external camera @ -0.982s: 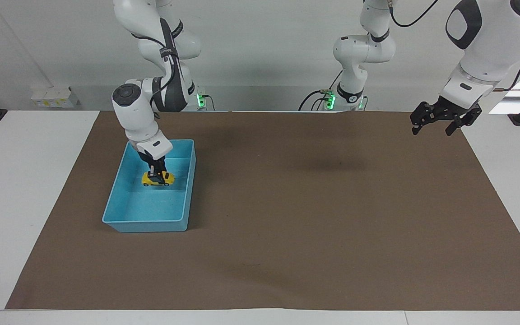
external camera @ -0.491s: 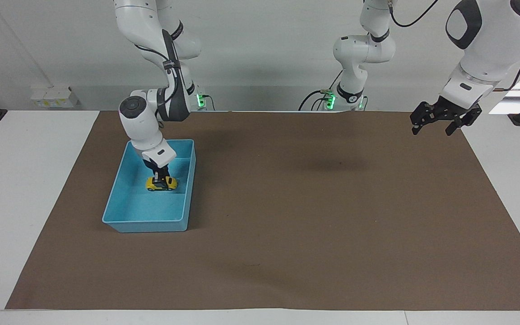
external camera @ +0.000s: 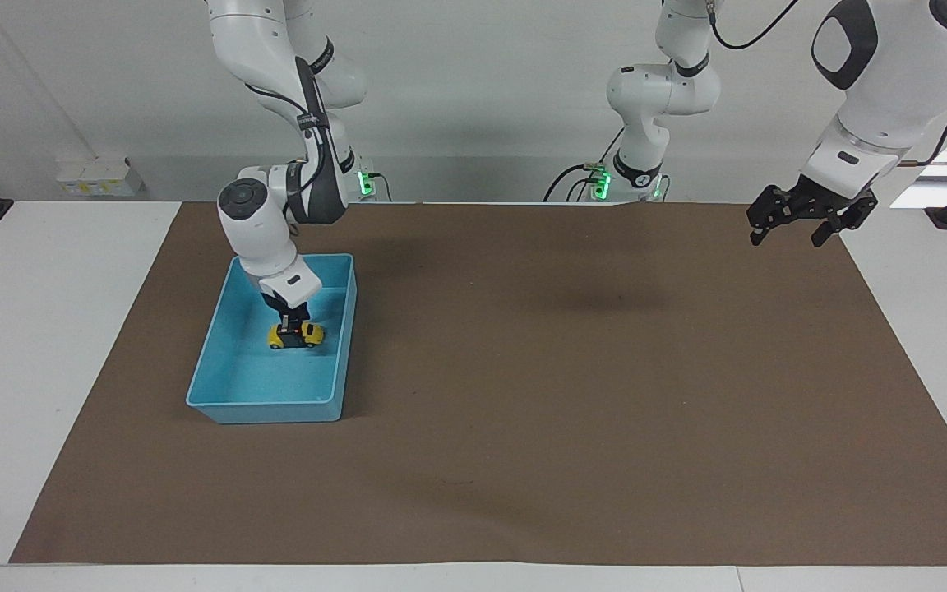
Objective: Wind up and store yellow beetle car
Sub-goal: 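Carry the car into the blue bin and lower it with the right gripper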
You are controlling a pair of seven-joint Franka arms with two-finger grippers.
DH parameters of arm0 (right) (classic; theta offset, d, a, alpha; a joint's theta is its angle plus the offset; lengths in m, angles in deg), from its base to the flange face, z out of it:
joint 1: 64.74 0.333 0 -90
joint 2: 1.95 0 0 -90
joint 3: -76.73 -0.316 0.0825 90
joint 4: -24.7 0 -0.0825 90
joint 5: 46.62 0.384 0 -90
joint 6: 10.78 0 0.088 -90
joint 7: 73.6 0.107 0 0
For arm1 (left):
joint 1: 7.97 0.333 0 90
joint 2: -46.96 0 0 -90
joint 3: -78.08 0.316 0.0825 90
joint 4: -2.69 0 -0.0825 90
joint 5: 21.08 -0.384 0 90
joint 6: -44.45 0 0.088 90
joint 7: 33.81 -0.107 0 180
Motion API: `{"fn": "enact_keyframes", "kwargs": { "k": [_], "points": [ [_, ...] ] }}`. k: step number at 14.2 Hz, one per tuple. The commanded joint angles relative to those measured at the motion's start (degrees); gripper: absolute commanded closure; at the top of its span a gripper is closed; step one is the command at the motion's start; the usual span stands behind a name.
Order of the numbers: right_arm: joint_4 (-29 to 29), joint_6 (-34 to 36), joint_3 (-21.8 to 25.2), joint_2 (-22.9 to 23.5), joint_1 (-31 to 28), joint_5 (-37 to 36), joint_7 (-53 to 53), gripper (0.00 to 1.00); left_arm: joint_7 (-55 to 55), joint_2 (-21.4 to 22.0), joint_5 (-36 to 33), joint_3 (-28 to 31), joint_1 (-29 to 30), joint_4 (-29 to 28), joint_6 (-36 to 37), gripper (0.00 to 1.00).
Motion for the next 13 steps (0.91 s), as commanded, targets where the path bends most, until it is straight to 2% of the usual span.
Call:
{"fn": "enact_keyframes", "kwargs": {
  "k": [1, 5, 13],
  "points": [
    [-4.7, 6.0, -0.5, -0.3, -0.4, 1.1, -0.5, 0.00, 0.7, 0.9, -1.0, -0.6, 0.6, -0.2, 0.9, 0.00],
    [-9.3, 12.4, -0.5, -1.7, -0.5, 1.2, 2.5, 0.00, 0.7, 0.9, -1.0, -0.5, 0.6, -0.2, 0.9, 0.00],
    [-16.3, 18.0, -0.6, -1.8, -0.7, 2.2, 8.1, 0.00, 0.7, 0.9, -1.0, -0.6, 0.6, -0.2, 0.9, 0.00]
  ]
}}
